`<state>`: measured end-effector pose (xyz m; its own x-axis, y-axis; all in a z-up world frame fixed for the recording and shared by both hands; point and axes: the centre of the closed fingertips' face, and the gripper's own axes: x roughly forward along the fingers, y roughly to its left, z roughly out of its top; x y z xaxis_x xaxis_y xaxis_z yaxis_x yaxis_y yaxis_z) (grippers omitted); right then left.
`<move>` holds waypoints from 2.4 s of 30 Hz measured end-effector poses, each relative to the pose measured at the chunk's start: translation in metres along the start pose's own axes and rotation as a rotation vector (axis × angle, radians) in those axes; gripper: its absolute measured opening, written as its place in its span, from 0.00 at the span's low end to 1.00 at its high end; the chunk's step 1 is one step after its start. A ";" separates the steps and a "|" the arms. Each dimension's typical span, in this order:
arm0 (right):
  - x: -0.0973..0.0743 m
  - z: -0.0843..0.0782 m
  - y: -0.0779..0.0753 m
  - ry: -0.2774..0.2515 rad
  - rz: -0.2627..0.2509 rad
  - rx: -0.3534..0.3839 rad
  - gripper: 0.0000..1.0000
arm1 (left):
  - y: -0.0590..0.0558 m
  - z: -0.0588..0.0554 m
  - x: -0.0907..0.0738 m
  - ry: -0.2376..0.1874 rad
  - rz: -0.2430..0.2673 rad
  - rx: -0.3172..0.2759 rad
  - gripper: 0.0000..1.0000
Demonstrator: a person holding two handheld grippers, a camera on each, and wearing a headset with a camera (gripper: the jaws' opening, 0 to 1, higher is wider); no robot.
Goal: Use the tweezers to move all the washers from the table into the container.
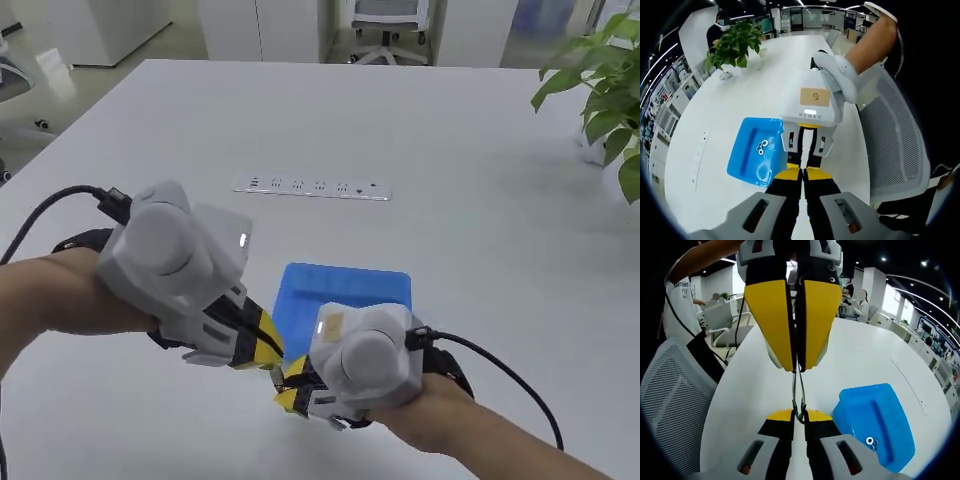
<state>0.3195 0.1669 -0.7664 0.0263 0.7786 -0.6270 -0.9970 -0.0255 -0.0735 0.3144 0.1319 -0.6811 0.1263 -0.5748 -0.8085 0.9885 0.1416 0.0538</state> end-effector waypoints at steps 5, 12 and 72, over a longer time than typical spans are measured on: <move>-0.005 0.008 -0.001 -0.005 -0.006 -0.009 0.09 | 0.001 0.006 -0.009 -0.002 0.010 0.008 0.05; -0.016 0.020 -0.012 -0.008 -0.030 -0.029 0.09 | 0.007 0.017 -0.020 0.001 0.027 0.031 0.05; -0.010 -0.015 -0.111 0.040 -0.056 0.016 0.10 | 0.100 0.025 0.024 -0.006 0.097 0.079 0.05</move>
<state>0.4312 0.1529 -0.7635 0.0851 0.7526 -0.6530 -0.9948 0.0277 -0.0977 0.4187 0.1122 -0.6800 0.2215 -0.5664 -0.7938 0.9751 0.1327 0.1774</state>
